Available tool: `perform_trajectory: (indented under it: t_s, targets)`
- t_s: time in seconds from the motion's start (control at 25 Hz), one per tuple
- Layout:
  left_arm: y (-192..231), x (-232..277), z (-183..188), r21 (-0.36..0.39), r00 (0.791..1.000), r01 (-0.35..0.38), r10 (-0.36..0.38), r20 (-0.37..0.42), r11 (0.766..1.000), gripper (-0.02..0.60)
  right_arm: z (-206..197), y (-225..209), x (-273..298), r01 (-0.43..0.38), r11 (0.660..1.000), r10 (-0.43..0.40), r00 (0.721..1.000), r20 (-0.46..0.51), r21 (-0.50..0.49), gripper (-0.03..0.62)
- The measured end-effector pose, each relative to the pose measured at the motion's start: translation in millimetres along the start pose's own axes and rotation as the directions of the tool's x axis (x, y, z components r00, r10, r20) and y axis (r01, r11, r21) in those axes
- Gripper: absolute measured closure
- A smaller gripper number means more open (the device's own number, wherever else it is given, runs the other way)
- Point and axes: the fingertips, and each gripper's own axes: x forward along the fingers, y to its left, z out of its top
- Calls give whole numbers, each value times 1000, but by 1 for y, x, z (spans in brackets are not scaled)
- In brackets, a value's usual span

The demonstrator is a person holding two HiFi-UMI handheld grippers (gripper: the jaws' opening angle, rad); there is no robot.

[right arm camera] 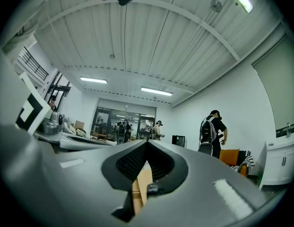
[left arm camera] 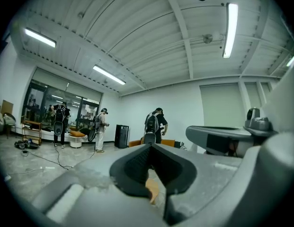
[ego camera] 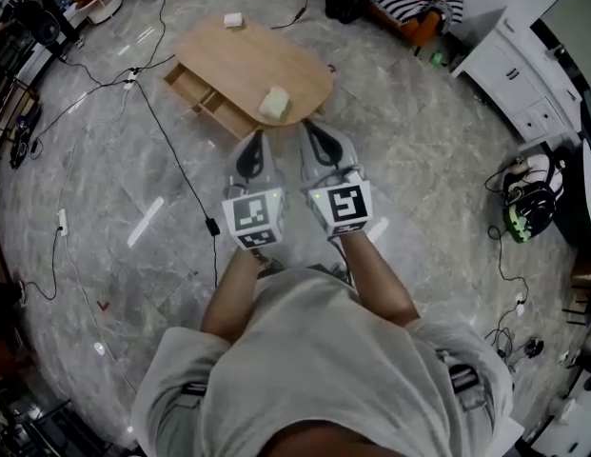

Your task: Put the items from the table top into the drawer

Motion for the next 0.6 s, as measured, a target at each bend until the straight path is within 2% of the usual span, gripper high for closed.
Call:
perform_trajectory:
  t_s: [0.36,0.6]
  targets:
    - [90,5,-6,15,999,-25,25,-24,1000,561,-11,44,61,9,1000,-9,1000,-13,6,586]
    - [125,25,-23,-18,996,-56,54,-74,998,561,-30,20,91,45,999,-44,998,-51,22,586]
